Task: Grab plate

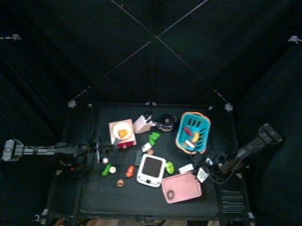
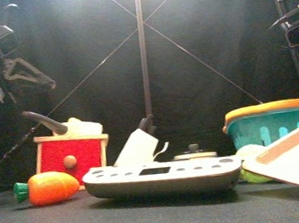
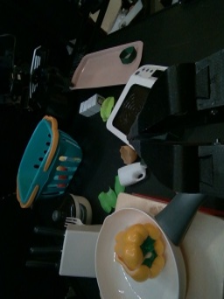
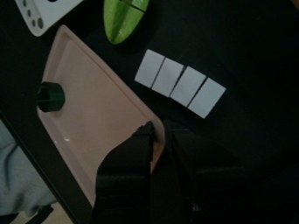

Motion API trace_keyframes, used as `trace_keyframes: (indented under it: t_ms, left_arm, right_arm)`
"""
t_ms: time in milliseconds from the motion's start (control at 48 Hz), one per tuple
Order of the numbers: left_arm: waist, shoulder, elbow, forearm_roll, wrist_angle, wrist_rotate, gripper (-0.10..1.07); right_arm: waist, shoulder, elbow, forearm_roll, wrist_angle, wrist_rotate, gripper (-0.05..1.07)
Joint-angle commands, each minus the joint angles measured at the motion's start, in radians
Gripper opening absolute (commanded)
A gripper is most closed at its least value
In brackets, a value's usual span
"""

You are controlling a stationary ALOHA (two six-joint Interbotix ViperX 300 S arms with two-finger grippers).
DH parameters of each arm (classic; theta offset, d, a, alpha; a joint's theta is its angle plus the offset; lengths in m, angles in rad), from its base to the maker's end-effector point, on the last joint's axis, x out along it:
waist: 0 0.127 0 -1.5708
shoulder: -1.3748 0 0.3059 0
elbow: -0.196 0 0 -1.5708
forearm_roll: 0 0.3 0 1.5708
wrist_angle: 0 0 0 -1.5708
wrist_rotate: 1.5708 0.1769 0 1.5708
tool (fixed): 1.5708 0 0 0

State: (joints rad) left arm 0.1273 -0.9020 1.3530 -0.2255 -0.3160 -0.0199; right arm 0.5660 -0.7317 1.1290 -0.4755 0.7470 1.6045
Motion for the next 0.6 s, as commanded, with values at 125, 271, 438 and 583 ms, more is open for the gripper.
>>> trace_keyframes:
  t_ms: [125,271,438,583]
  left_arm:
    - [0.002,0.005,-0.012,0.000,-0.005,0.002,0.48]
    - [0.002,0.005,-0.011,0.002,-0.003,0.002,0.48]
    - [0.002,0.005,-0.009,0.002,0.002,0.002,0.48]
    - [0.002,0.005,-0.009,0.002,0.000,0.002,0.48]
  right_arm:
    - [-0.034,-0.005,-0.006,0.003,0.002,0.003,0.52]
    - [-0.048,-0.038,-0.008,0.006,0.008,0.003,0.52]
    - [-0.061,-0.069,-0.014,-0.005,0.025,0.002,0.52]
    - [-0.064,-0.069,-0.006,-0.008,0.025,0.002,0.52]
